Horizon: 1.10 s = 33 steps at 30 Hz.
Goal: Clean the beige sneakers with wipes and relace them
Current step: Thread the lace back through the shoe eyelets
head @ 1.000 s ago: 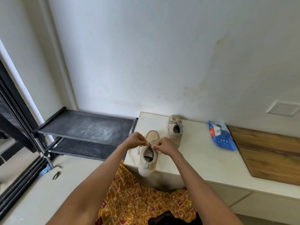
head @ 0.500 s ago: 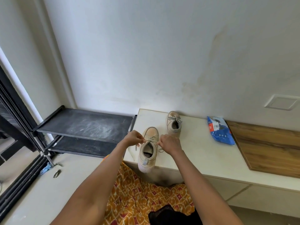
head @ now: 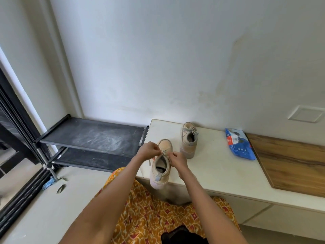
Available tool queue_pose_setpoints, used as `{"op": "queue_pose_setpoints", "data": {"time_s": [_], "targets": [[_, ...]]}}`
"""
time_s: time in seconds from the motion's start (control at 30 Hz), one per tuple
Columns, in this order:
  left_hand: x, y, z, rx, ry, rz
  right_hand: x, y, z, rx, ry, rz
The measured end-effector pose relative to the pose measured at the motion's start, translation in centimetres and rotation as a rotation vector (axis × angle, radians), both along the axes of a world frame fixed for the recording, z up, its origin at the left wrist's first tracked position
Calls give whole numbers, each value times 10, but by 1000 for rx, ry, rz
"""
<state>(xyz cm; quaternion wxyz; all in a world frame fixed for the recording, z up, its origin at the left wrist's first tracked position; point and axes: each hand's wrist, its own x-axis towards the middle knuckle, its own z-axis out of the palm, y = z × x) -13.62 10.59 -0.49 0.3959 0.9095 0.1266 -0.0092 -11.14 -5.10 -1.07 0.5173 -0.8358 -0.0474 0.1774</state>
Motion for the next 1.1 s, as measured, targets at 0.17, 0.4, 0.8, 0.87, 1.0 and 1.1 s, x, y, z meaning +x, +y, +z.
{"op": "queue_pose_setpoints", "data": {"time_s": [0.17,0.4,0.8,0.87,1.0,1.1], "targets": [[2,-1,-2,-48,14,-6,-1,18,13,201,59,-61],[-2,11,-11,-107,-31,-68,10,15,17,-195,-132,176],[-4,13,4,-467,-46,-14,-3,18,17,-525,-498,333],[0,1,7,-437,-41,-81,-4,15,18,-532,-517,330],[6,-5,13,-116,-18,-153,-6,15,15,-559,-518,268],[7,9,21,-52,40,-129,-7,16,12,-570,-543,247]]}}
